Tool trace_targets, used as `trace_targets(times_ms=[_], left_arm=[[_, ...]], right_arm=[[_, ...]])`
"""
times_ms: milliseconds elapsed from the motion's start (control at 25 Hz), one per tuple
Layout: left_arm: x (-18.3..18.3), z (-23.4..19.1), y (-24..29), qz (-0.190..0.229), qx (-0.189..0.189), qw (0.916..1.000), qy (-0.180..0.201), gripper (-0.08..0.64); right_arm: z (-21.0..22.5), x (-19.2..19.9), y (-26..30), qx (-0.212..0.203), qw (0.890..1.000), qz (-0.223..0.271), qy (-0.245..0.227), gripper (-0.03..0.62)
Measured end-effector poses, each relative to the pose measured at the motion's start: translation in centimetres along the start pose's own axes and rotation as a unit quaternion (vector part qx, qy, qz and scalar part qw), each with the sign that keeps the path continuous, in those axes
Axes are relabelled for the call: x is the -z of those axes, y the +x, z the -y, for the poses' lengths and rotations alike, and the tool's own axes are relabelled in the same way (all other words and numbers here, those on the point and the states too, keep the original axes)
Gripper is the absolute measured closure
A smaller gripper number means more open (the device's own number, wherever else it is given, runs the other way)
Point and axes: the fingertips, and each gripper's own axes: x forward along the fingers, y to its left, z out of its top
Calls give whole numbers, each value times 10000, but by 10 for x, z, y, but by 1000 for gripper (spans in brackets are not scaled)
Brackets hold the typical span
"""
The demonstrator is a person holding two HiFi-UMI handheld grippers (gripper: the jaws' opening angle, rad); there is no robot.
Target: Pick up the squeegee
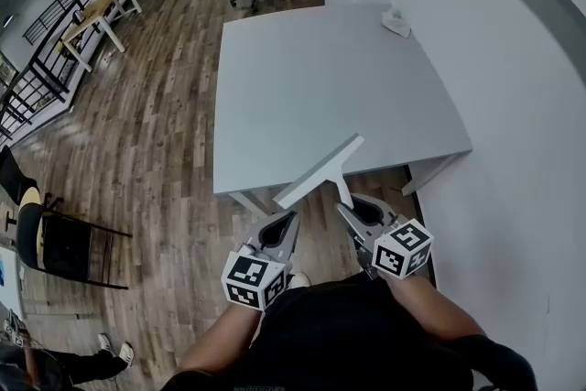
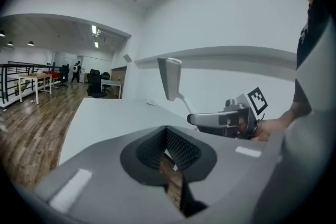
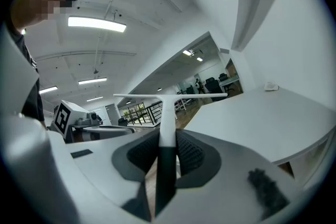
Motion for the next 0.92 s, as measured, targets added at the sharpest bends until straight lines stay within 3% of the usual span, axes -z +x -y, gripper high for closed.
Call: trace_targets(times_ms=[560,920], left_arm=[[1,4,-4,151,152,9997,-118,552],[3,19,8,119,228,9996,-126,552]], right_arm=[[-7,-2,-5,186,9996,-99,-186,495],[9,-1,-20,317,9994,-88,-69,495]])
